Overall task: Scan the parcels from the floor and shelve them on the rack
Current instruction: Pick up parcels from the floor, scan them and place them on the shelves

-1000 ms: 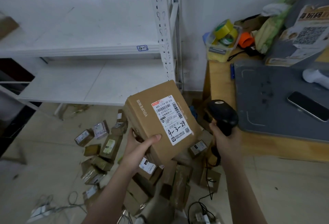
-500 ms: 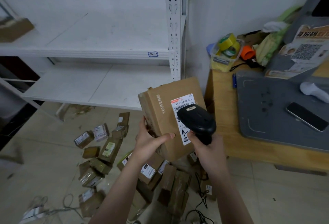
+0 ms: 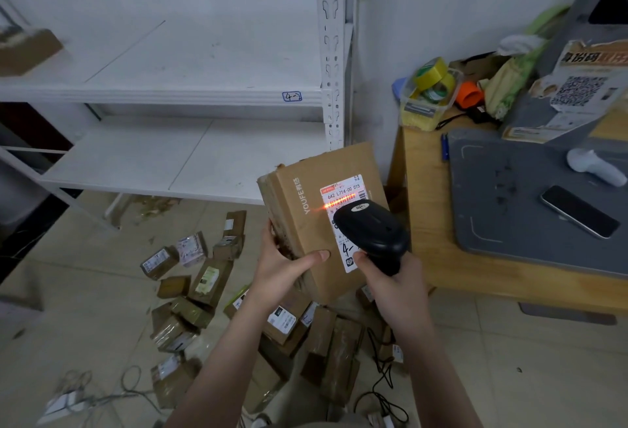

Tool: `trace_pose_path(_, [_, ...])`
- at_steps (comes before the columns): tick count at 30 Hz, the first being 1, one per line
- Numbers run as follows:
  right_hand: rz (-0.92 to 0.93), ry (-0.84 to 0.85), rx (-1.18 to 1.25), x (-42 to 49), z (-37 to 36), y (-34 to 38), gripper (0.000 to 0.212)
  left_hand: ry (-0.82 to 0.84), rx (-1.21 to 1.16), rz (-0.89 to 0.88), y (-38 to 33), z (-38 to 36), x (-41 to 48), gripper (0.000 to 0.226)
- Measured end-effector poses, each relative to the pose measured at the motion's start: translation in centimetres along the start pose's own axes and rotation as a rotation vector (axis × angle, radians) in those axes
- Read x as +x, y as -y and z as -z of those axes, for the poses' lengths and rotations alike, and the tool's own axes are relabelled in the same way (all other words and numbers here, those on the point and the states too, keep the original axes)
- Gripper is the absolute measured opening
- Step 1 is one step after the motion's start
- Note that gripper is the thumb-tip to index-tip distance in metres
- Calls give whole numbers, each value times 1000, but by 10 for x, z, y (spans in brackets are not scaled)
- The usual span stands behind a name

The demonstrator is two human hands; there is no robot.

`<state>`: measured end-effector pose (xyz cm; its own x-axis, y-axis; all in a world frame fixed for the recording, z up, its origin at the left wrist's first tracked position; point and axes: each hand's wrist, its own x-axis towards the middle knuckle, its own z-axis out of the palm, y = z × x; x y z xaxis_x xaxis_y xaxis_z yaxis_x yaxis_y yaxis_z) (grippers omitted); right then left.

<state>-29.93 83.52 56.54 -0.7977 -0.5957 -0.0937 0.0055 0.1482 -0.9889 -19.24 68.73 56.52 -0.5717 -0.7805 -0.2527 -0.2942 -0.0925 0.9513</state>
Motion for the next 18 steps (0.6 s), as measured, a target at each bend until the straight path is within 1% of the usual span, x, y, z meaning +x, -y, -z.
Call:
trace_pose_path(7, [-55,-24,28,-8,-1,-2,10,-14,3,-1,4,4,-6,110])
trace_pose_path(9, [-50,-16,29,-10,0,-2,6,-19,6,5,5,4,-8,109])
trace_pose_path(14, [-47,3,-24,-14,0,-5,9,-31,12,6,9,2,-11,107])
trace_pose_path(18, [-59,10,5,-18,5,-7,7,-35,-4,11,13,0,-11,104])
